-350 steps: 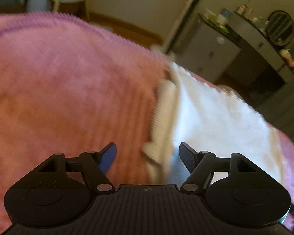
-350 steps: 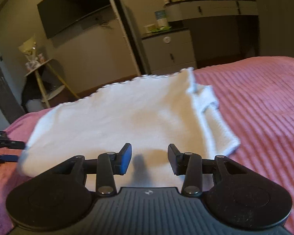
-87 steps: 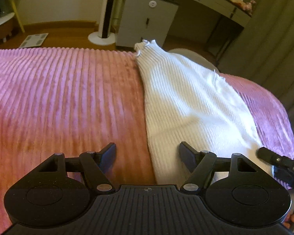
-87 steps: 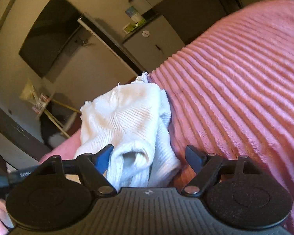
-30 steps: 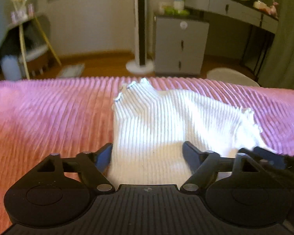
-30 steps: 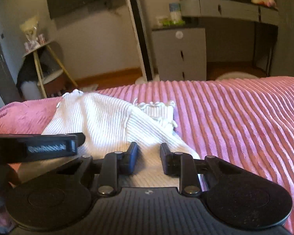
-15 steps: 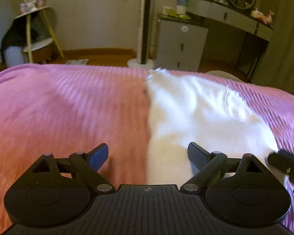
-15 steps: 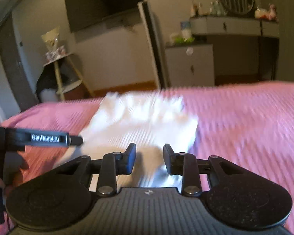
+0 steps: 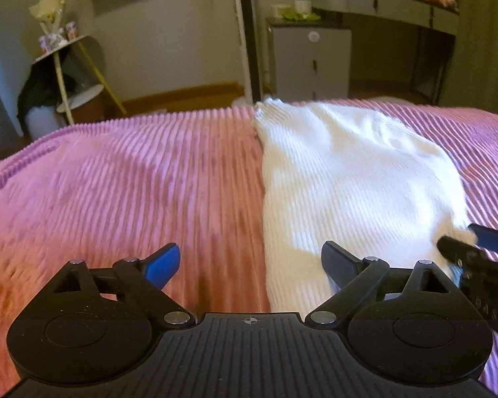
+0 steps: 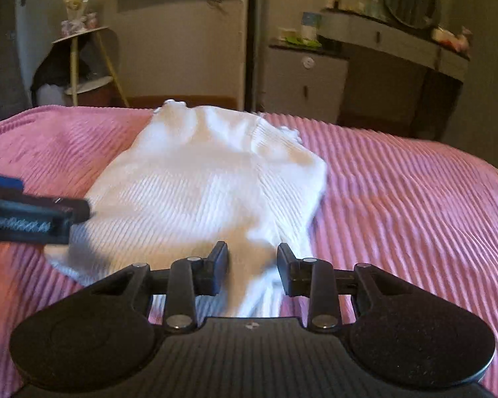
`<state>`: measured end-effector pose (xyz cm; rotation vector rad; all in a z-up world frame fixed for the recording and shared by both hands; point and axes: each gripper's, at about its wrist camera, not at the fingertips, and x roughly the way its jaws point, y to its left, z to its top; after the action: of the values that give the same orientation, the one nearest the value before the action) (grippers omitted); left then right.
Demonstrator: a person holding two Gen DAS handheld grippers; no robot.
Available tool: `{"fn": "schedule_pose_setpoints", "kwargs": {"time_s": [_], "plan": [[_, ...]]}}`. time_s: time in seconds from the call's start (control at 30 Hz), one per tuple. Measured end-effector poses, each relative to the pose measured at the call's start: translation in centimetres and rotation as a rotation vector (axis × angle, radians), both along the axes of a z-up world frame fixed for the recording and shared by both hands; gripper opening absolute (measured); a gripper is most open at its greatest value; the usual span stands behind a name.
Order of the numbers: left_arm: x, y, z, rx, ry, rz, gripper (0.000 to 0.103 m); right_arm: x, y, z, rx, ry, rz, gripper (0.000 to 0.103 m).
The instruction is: Fold small clothes
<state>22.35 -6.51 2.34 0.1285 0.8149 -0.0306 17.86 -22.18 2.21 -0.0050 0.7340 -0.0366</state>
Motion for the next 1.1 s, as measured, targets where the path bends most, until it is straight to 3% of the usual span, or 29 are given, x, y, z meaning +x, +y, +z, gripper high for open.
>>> {"fn": "schedule_pose_setpoints", "kwargs": {"time_s": [0.07,0.17,0.23,0.4,0.7,0.8,0.97,1.1], "plan": [[-1.6,0.1,0.3,0.011,0.034,-0.010,0.096,-2.0,-0.1,0.7,0.029,0.009,-0.031,0.031],[-4.5,0.2,0.9,0.013,0.049,-0.027,0.096,-5.1,0.4,1.5,0.064,0.022,-0.025,0.041],[-6.3,0.3,1.4,0.005,0.049,-0.028,0.096,-7.2,0.9,1.8,0.086,0.036,-0.021,0.069],[-10.3,0.6,2.9,-0.009,0.026,-0.038,0.097,-11.1,2.4,2.4,0.101,0.058,-0.003,0.098],[-15.2,1.5,5.2,0.042,-0.005,-0.033,0.101,-14.0,4.1,4.0,0.090,0.131,-0.020,0.099],[-15.8,1.7,5.8,0.035,0.013,-0.018,0.102,-14.6,4.1,4.7,0.113,0.118,-0.062,0.099],[-15.4,2.3,6.6,0.008,0.050,0.008,0.103,-15.0,5.1,6.2,0.038,0.081,-0.084,0.099],[-14.6,2.0,6.8,0.079,0.063,0.015,0.103,-13.1,5.8,7.1,-0.010,0.211,-0.037,0.099]]}}
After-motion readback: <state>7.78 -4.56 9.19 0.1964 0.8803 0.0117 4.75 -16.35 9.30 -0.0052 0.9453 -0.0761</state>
